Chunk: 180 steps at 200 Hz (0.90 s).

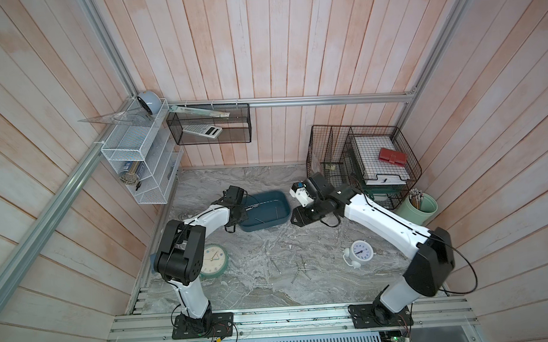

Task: Put the nails on the desktop into the storage box
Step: Place the nail in the storage box, then pick up the nail from the center of the board.

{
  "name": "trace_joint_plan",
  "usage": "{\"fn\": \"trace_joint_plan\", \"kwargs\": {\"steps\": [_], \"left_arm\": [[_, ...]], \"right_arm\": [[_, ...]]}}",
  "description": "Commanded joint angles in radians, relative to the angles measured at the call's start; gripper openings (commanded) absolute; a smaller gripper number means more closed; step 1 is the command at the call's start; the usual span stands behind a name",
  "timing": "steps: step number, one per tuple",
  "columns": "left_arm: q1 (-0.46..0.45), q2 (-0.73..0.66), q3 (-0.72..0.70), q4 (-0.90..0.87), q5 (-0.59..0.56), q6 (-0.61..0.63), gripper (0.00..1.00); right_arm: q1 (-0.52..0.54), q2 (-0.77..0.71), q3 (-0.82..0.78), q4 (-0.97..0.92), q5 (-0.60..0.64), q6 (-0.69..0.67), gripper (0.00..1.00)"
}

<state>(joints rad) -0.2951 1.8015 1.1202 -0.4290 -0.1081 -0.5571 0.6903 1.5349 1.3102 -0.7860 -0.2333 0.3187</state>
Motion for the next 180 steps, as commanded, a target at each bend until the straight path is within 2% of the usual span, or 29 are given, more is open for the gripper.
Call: {"fn": "trace_joint_plan", "kwargs": {"steps": [1,24,69,96,180], "left_arm": [[-0.005,0.03,-0.031,-0.048,0.043,0.018,0.0],[-0.004,0.031,-0.032,-0.047,0.043,0.018,0.0],[-0.005,0.03,-0.035,-0.051,0.039,0.023,0.0],[-0.005,0.031,-0.034,-0.049,0.041,0.021,0.0],[-0.005,0.033,-0.045,-0.048,0.037,0.022,0.0]], "right_arm": [[0.007,-0.03,-0.195,0.066,0.049,0.151,0.43],[0.043,-0.028,-0.28,0.109,0.061,0.202,0.43],[0.128,0.139,-0.194,0.048,0.081,0.177,0.41],[0.19,0.146,-0.19,0.033,0.132,0.16,0.41],[0.193,0.157,-0.205,0.006,0.16,0.163,0.39]]}}
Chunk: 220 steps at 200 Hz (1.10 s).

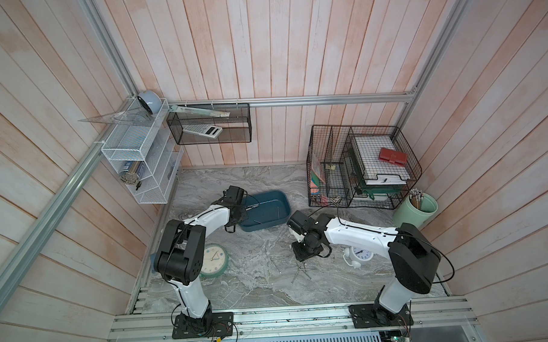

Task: Put the nails on the desktop into the storage box
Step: Pick up the nail from the center of the board.

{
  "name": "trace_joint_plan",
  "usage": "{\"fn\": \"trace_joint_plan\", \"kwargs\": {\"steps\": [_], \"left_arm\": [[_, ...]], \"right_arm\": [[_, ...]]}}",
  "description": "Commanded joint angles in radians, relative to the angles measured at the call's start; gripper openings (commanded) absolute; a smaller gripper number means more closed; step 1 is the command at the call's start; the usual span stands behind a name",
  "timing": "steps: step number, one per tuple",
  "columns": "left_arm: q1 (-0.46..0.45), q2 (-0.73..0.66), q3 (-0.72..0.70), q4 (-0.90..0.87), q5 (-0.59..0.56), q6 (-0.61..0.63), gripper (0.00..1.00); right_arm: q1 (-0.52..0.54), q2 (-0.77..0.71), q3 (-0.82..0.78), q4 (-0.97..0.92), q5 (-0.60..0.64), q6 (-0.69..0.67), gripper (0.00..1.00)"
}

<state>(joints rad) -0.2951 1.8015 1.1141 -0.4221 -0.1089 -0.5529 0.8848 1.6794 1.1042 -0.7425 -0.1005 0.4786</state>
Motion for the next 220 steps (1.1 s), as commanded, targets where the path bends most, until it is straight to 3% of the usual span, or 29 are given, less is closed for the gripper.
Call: {"fn": "trace_joint_plan", "kwargs": {"steps": [1,132,220], "left_arm": [[-0.006,0.033,-0.039,-0.055,0.038,0.018,0.0],[-0.005,0.038,-0.04,-0.053,0.032,0.019,0.0],[-0.003,0.039,-0.034,-0.059,0.027,0.024,0.0]], "right_arm": [[-0.001,0.013,0.001,-0.038,0.028,0.003,0.39],[0.001,0.125,-0.023,0.0,0.022,0.032,0.32],[0.0,0.236,0.005,0.003,0.034,0.027,0.08]]}}
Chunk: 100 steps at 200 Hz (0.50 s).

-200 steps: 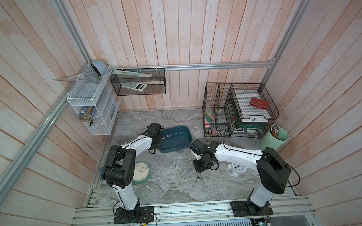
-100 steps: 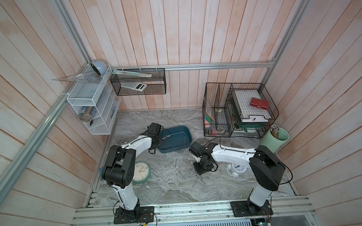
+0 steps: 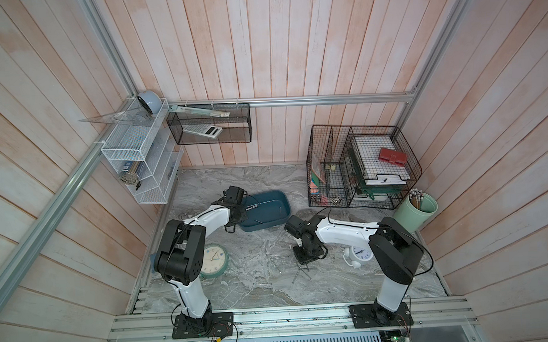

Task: Put the nails on the desktop into the storage box
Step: Pick up the nail from the center of the board.

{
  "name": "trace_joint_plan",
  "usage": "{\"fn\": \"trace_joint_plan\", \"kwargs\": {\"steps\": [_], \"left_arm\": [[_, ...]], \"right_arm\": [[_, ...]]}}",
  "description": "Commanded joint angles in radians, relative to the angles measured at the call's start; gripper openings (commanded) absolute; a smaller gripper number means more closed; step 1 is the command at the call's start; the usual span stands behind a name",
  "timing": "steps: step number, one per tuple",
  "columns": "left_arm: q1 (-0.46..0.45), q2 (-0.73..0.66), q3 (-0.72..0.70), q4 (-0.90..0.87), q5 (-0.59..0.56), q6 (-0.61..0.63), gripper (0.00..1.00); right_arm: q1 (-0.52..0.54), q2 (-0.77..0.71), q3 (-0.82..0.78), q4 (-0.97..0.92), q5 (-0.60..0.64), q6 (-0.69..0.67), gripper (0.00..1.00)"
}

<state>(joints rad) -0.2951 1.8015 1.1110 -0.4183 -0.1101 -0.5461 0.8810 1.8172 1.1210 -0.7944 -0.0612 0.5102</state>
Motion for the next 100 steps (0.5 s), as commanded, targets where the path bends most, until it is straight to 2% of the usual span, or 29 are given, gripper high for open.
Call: {"fn": "trace_joint_plan", "kwargs": {"steps": [1,23,61,100], "left_arm": [[-0.003,0.039,-0.031,-0.063,0.028,0.016,0.0],[-0.004,0.04,-0.032,-0.064,0.029,0.017,0.0],[-0.004,0.039,-0.027,-0.067,0.029,0.018,0.0],[-0.003,0.039,-0.029,-0.063,0.033,0.018,0.0]], "right_arm": [[0.004,0.1,-0.011,0.054,-0.004,-0.007,0.07],[-0.004,0.136,0.029,0.05,0.017,-0.028,0.0],[-0.035,0.157,0.117,0.028,0.05,-0.076,0.0],[-0.045,0.069,0.134,0.097,0.084,-0.111,0.0]]}}
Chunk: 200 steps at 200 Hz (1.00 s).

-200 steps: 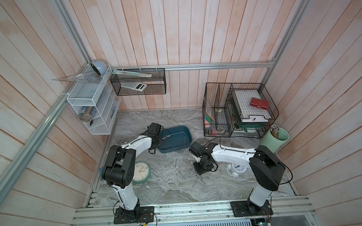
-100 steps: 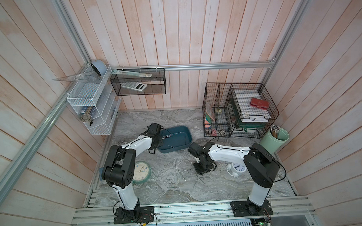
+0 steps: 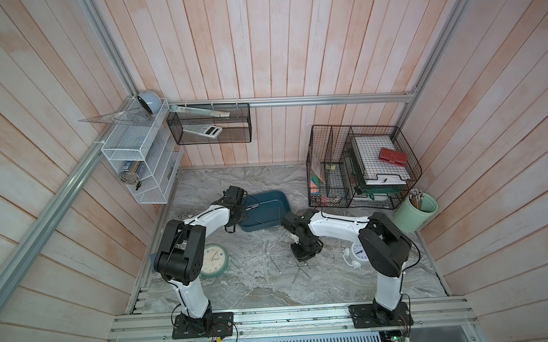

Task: Put the nails on the desktop into the storage box
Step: Pick up the nail from the center of the board, then place the nail in the storage box.

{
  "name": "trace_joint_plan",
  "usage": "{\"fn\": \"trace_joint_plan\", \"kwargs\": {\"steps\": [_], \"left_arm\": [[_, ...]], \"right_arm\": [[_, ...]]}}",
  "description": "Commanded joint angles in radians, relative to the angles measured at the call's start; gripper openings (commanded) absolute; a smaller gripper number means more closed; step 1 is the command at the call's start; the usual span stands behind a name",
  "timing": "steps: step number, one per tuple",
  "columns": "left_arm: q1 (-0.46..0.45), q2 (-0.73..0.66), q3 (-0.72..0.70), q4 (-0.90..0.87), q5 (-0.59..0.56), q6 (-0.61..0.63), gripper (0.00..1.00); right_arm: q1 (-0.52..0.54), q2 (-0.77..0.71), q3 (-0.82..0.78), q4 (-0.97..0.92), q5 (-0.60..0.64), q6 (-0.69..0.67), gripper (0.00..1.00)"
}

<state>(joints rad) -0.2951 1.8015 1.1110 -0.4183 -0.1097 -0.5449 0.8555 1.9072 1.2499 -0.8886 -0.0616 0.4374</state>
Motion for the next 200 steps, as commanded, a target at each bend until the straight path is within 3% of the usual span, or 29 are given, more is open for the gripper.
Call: {"fn": "trace_joint_plan", "kwargs": {"steps": [1,47,104,143,200], "left_arm": [[-0.003,0.039,-0.029,-0.063,0.033,0.016,0.0],[-0.004,0.043,-0.027,-0.065,0.036,0.021,0.0],[-0.003,0.044,-0.024,-0.067,0.038,0.025,0.0],[-0.004,0.042,-0.026,-0.066,0.044,0.024,0.0],[-0.004,0.037,-0.032,-0.058,0.055,0.014,0.0]], "right_arm": [[-0.019,-0.024,0.003,0.194,0.085,-0.038,0.0],[-0.034,-0.133,-0.044,0.33,0.143,-0.064,0.0],[-0.046,-0.244,-0.122,0.466,0.117,-0.069,0.0],[-0.06,-0.296,-0.077,0.59,0.179,-0.068,0.0],[-0.181,0.036,0.389,0.471,-0.176,-0.025,0.0]]}}
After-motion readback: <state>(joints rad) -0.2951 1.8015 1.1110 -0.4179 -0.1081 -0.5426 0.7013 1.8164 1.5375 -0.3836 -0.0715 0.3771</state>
